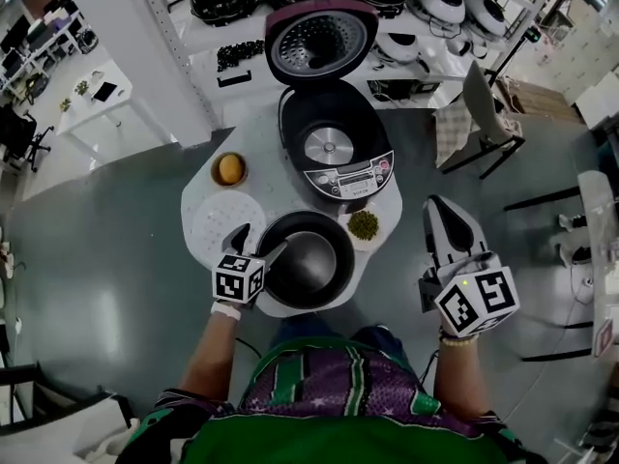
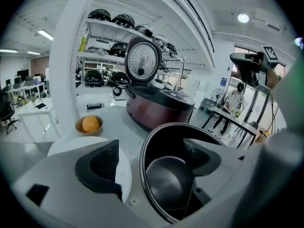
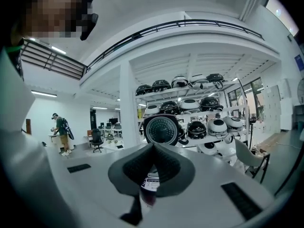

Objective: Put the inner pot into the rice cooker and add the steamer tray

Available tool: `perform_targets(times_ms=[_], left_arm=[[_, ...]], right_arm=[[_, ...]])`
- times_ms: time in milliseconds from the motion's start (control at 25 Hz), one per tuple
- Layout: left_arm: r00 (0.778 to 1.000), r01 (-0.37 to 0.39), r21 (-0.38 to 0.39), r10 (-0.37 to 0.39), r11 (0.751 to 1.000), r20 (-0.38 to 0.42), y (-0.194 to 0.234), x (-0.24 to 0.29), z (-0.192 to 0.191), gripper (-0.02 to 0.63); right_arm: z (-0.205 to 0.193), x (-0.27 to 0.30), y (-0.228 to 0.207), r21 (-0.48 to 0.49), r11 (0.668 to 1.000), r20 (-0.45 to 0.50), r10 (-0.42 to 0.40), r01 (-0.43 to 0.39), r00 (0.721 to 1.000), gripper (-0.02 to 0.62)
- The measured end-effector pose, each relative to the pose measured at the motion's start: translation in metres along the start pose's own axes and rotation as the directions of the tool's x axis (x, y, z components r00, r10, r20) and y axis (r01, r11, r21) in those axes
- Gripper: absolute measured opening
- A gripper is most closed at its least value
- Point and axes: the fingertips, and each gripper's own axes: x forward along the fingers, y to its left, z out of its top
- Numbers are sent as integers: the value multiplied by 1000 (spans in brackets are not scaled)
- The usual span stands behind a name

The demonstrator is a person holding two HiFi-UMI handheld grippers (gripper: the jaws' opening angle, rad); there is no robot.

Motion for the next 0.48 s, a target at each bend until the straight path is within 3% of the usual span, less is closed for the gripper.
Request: perform_targets(times_ms=[480], left_arm=[[991, 8, 4, -8, 1000, -130, 12, 34, -41, 421]], right_arm=[[-21, -8, 20, -13, 1000, -24, -11, 11, 1000, 6]])
